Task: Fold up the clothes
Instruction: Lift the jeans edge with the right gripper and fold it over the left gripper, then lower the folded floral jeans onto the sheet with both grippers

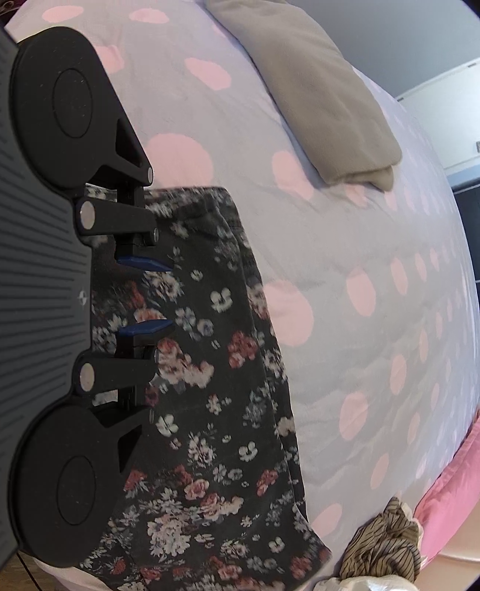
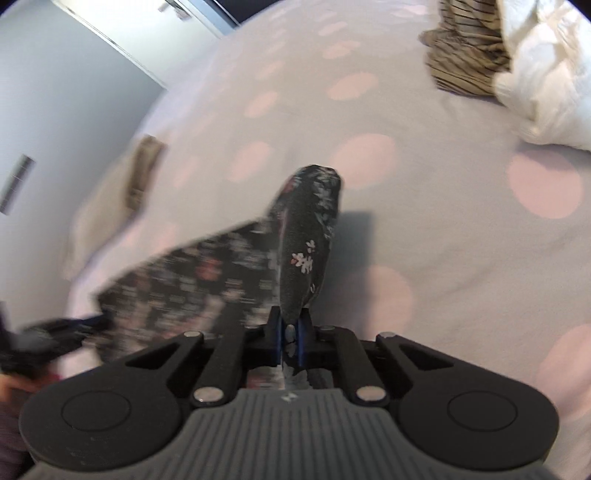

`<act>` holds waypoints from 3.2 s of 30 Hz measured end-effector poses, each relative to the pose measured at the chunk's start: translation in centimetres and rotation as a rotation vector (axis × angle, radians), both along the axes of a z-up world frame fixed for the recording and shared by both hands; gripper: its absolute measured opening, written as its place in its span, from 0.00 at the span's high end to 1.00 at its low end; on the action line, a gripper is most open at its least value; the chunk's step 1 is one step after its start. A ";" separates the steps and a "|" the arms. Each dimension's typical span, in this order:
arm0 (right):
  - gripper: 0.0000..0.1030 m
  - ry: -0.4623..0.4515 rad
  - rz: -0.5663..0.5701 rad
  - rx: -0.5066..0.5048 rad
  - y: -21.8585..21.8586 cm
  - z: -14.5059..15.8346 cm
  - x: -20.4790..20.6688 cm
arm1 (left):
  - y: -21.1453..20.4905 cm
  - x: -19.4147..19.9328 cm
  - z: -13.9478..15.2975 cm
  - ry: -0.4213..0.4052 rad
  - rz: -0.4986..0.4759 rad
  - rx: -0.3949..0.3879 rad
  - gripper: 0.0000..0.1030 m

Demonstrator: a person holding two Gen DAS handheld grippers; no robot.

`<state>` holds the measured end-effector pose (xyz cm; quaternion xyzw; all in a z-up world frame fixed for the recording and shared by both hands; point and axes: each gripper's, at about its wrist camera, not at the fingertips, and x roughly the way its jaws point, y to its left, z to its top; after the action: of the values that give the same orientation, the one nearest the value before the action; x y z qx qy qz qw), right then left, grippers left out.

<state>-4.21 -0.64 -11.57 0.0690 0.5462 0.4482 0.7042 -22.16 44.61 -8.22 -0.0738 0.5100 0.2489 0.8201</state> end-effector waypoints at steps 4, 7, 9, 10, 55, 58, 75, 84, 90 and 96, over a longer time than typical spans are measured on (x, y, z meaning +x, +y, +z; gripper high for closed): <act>0.92 0.006 0.028 0.064 0.9 3.4 -1.4 | 0.9 -1.1 0.6 -0.025 0.028 -0.013 0.74; 0.92 0.006 0.045 0.108 2.1 6.0 -2.4 | 1.6 -1.9 1.1 -0.044 0.050 -0.022 0.74; 0.92 0.014 0.056 0.139 3.2 7.6 -3.0 | 2.0 -2.4 1.4 -0.056 0.064 -0.028 0.74; 0.92 0.017 0.062 0.155 3.7 8.4 -3.3 | 2.3 -2.7 1.5 -0.063 0.071 -0.031 0.74; 0.77 0.147 0.274 -0.023 30.7 -0.2 -18.7 | 10.5 -9.6 4.3 -0.206 0.311 -0.148 0.75; 0.76 0.075 0.292 -0.031 29.6 0.9 -18.7 | 9.8 -9.3 4.6 -0.205 0.294 -0.143 0.75; 0.75 -0.200 0.345 -0.115 18.1 1.9 -19.1 | 7.2 -9.8 2.5 -0.153 0.243 -0.286 0.59; 0.73 -0.296 0.423 -0.147 14.3 0.1 -21.5 | 6.3 -9.8 0.2 -0.033 0.263 -0.270 0.74; 0.73 -0.382 0.496 -0.190 14.7 -2.1 -23.0 | 5.7 -8.1 -2.0 0.060 0.218 -0.203 0.76; 0.72 -0.468 0.569 -0.233 15.0 -4.3 -24.5 | 5.8 -7.3 -3.5 0.099 0.196 -0.185 0.76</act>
<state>-28.75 14.37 -15.90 -0.2700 0.4155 0.5642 0.6604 -29.46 50.42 -11.69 -0.1861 0.5610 0.2831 0.7553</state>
